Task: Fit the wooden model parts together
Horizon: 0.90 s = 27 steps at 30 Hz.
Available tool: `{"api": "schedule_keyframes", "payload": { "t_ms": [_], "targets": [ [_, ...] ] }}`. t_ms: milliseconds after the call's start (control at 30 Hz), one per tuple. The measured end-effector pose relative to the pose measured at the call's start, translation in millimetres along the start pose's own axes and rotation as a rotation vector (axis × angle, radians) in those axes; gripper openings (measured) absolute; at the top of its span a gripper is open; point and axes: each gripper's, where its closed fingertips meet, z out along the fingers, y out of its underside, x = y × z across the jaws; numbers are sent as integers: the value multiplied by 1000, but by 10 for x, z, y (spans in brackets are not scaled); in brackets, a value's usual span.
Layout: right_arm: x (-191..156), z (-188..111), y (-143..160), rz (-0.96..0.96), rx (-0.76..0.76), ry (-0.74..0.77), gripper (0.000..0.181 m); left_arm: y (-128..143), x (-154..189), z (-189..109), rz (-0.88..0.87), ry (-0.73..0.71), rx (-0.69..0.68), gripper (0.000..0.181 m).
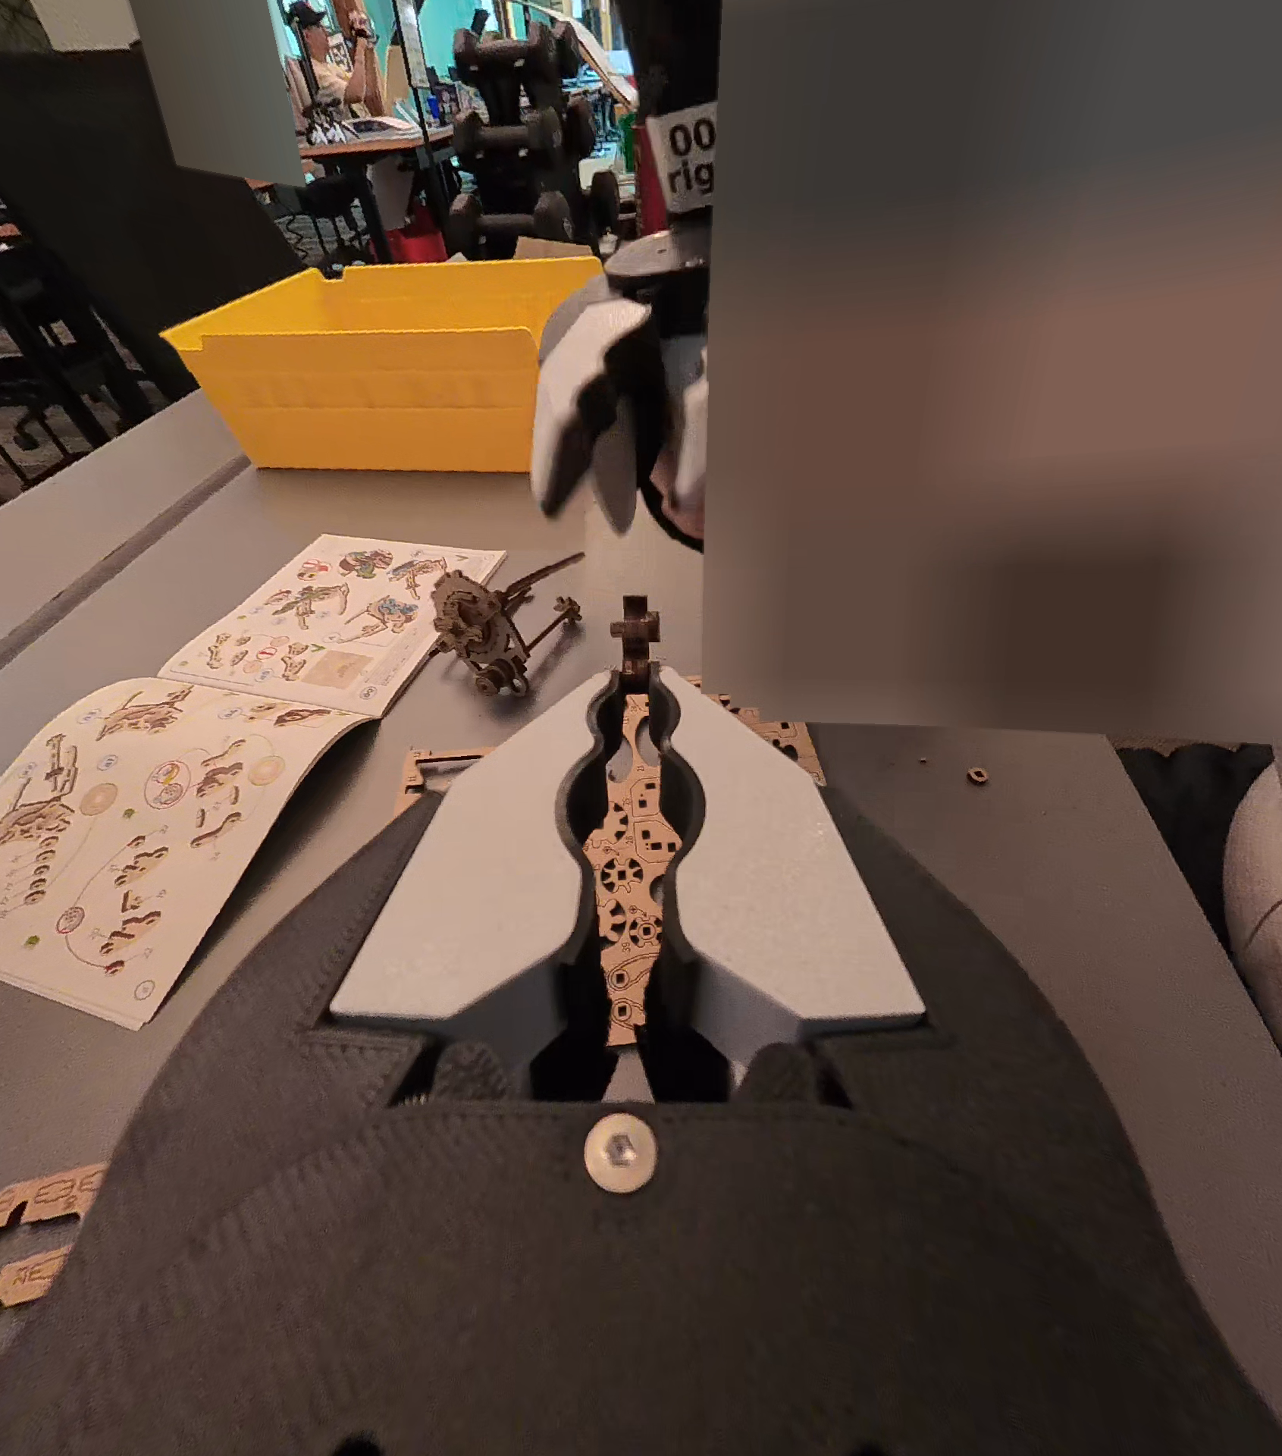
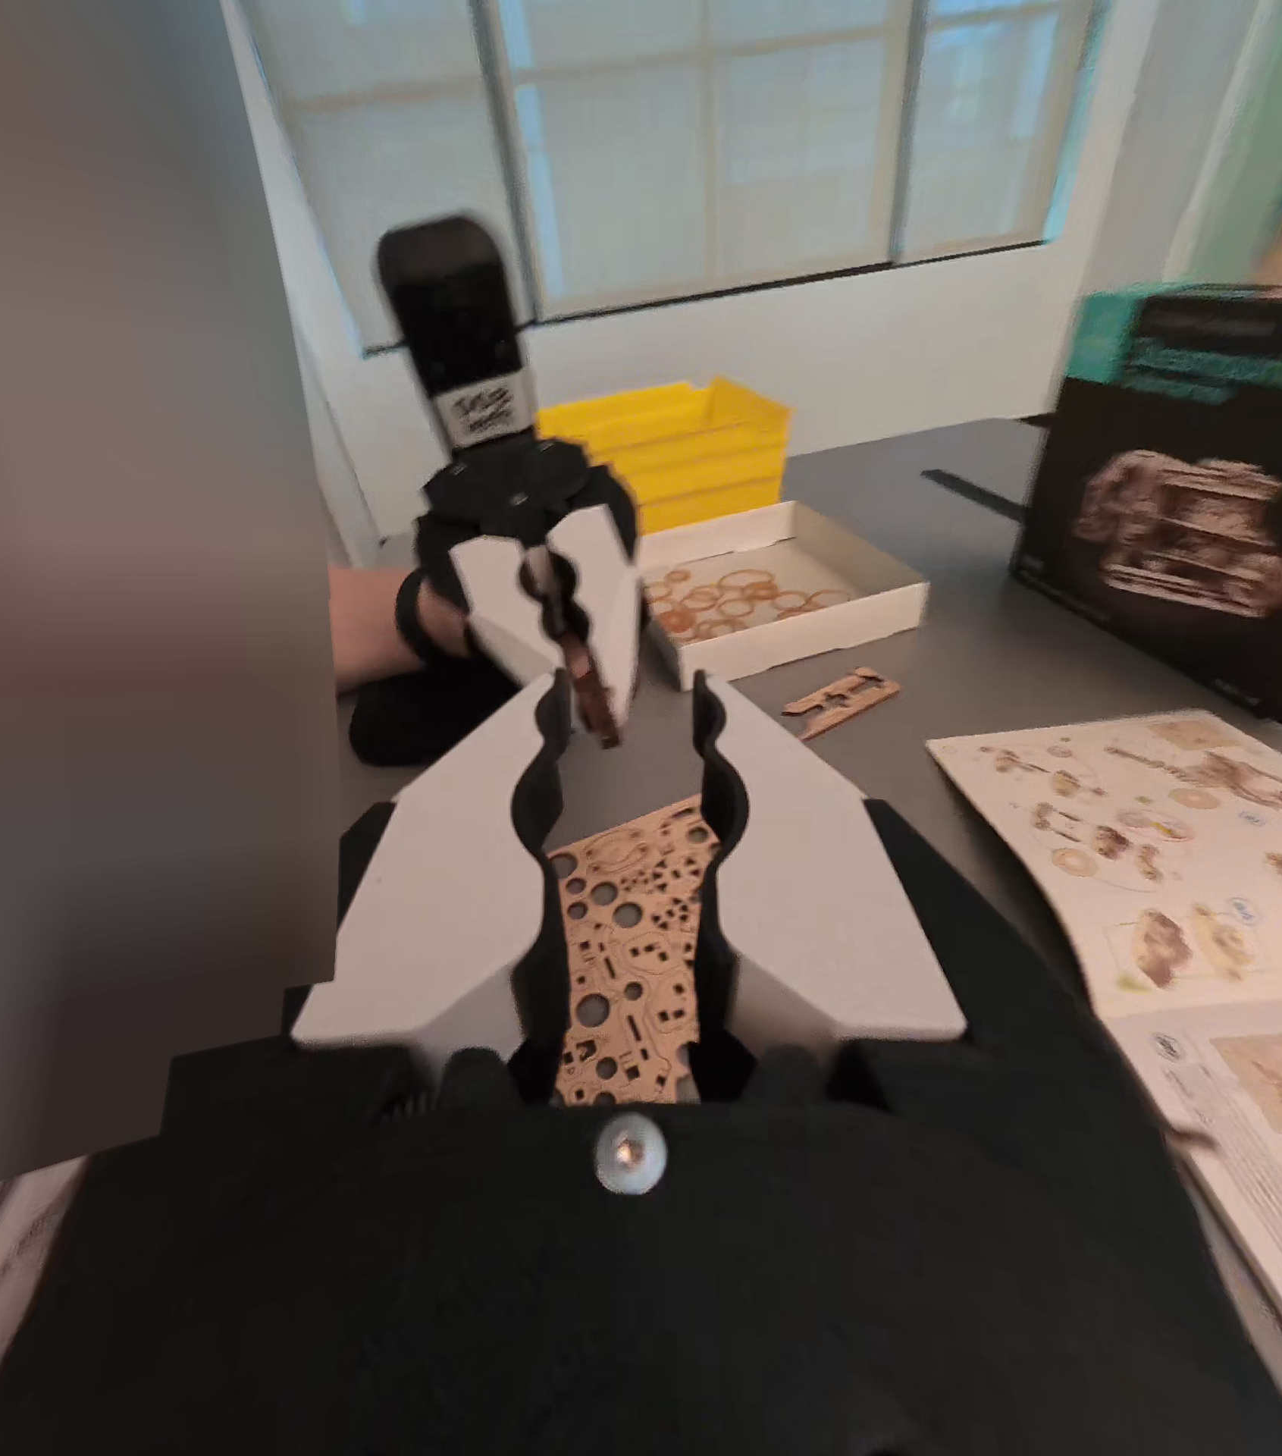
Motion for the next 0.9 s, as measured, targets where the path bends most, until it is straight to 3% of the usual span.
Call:
{"api": "schedule_keyframes", "payload": {
  "t_ms": [133, 233, 333, 500, 700, 900],
  "targets": [
    [498, -265, -28, 252, -49, 210, 43, -21, -46, -26, -60, 8, 26, 4],
    [684, -433, 47, 350, -228, 399, 48, -10, -9, -28, -74, 47, 28, 4],
    [710, -625, 108, 342, -573, 608, 47, -27, 63, -30, -89, 99, 42, 4],
    [626, -608, -248, 120, -969, 882, 25, -54, 165, -25, -100, 157, 53, 4],
    [269, -561, 74, 9, -1420, 909, 7, -58, 186, -40, -112, 179, 54, 4],
    [188, -763, 267, 80, -1577, 899, 1, -10, 169, -32, -119, 180, 32, 4]
  ]
}}
